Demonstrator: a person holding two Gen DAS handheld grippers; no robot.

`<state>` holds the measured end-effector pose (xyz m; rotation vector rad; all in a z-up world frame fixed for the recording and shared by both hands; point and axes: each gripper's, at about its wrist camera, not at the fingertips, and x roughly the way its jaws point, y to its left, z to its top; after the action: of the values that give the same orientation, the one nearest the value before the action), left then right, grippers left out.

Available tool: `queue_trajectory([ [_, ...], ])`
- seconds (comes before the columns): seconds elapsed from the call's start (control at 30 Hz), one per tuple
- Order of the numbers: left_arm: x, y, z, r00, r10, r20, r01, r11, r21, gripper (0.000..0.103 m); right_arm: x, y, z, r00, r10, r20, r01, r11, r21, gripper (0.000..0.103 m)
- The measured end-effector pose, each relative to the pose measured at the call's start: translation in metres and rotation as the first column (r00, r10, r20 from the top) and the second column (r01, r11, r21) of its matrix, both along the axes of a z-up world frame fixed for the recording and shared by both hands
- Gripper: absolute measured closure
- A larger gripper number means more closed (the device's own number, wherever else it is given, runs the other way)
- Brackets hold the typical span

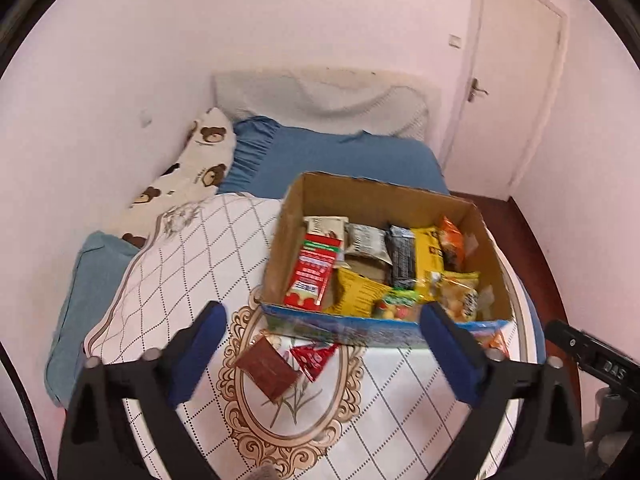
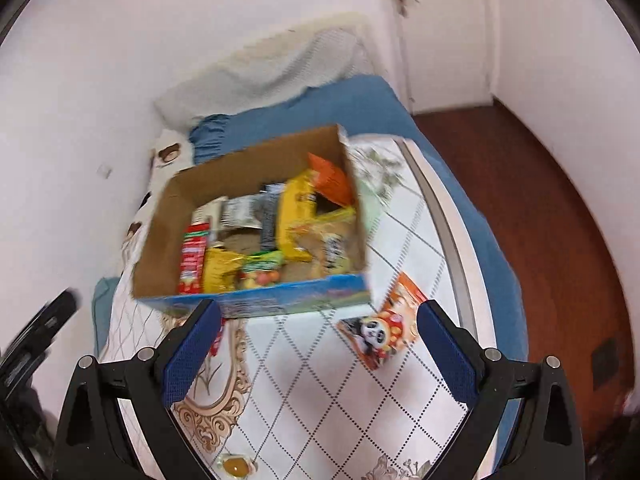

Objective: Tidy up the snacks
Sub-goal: 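Grasp the small red candy packet with left tool while right tool grasps panda seed bag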

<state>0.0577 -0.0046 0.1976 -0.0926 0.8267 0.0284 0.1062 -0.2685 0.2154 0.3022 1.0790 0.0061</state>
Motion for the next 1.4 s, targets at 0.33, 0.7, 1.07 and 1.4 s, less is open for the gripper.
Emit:
queue_trajectory([
  [0.33,0.016,0.015,-0.075,0.984,0.077,-0.163,-0.075,0.997,0.017,0.000,0.030,-0.074,-0.149,0.909,-0.247,-0.335,0.335,0.913,0.235,0.003],
  [0.7,0.009,0.054,-0.156,0.910,0.172,-0.378,-0.183,0.983,0.007,0.001,0.031,-0.042,-0.181,0.940,-0.147,-0.309,0.190,0.975,0.116,0.023],
  [1.07,0.062,0.000,-0.192,0.919,-0.116,-0.376,0.183,0.972,0.147,0.004,0.000,0.003,-0.177,0.939,0.060,-0.339,-0.063,0.998,0.003,0.027],
  [1.4,0.086,-0.039,-0.230,0.823,-0.303,-0.480,0.413,0.900,0.140,0.064,-0.006,0.037,-0.187,0.928,0.075,-0.366,-0.081,0.997,0.000,0.031],
])
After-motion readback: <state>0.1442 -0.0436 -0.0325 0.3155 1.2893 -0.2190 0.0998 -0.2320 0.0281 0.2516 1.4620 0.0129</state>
